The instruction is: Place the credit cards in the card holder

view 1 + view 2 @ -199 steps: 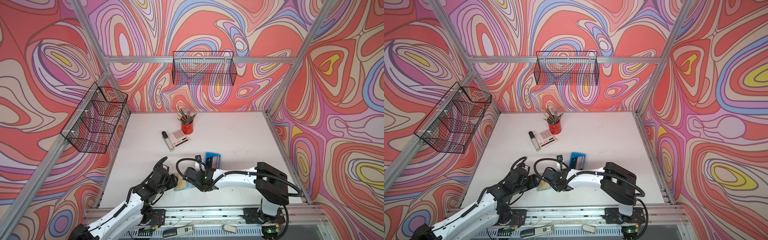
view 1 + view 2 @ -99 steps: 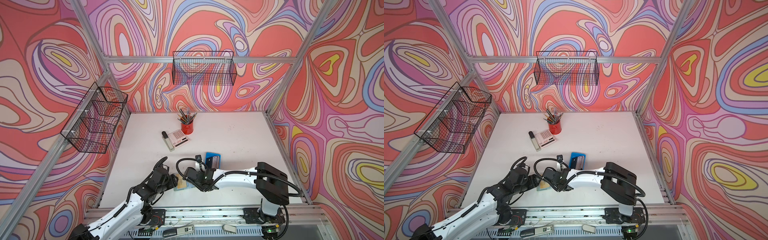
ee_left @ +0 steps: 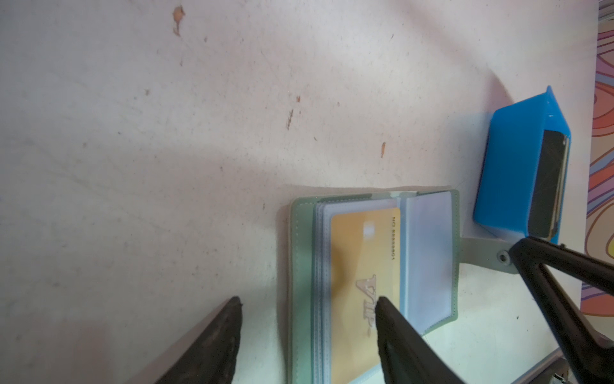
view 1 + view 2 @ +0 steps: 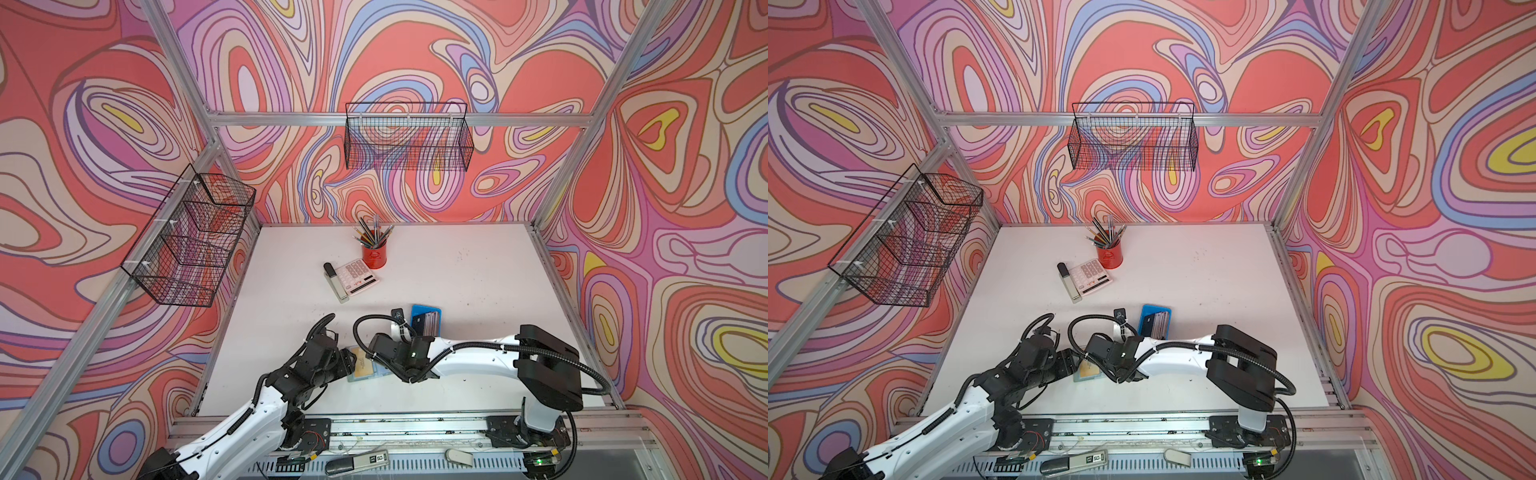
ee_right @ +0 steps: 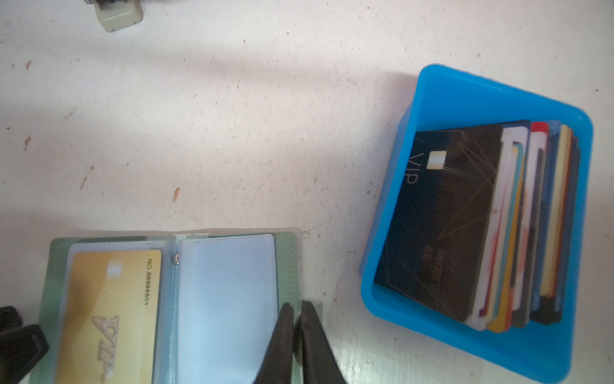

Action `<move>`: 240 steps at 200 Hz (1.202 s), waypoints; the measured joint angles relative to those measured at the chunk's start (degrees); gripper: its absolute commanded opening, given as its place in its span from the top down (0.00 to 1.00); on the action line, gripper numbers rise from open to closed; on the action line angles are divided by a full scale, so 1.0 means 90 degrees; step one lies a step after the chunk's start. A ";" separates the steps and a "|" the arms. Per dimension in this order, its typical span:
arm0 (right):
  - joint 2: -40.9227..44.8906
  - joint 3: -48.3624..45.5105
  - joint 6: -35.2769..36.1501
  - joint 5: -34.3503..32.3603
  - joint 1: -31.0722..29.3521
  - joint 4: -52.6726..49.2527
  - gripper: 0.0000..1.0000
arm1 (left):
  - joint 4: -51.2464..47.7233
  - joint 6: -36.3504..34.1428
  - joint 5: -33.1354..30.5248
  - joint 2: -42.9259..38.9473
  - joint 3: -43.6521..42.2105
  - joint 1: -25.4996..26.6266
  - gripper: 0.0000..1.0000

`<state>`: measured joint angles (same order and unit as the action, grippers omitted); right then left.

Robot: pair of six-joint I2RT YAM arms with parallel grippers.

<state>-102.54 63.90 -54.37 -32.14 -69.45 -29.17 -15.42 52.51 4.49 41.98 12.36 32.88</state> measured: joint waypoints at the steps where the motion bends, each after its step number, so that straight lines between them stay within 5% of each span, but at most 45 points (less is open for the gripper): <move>1: 0.0000 0.0000 -0.0002 0.0002 0.0000 0.0000 0.87 | 0.0000 0.0000 0.0000 0.0000 0.0000 0.0000 0.34; 103: 0.0000 0.0000 -0.0041 0.0005 -0.0002 -0.0007 0.84 | 0.0000 0.0000 0.0002 0.0000 0.0000 0.0000 0.34; 240: 0.0000 -0.0027 -0.0119 0.0002 0.0000 -0.0102 0.95 | 0.0121 0.0000 0.0005 0.0019 0.0000 0.0000 0.34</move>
<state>-102.54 63.66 -55.44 -32.12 -69.45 -30.09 -14.33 52.51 4.54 42.15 12.36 32.88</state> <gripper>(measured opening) 0.064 0.661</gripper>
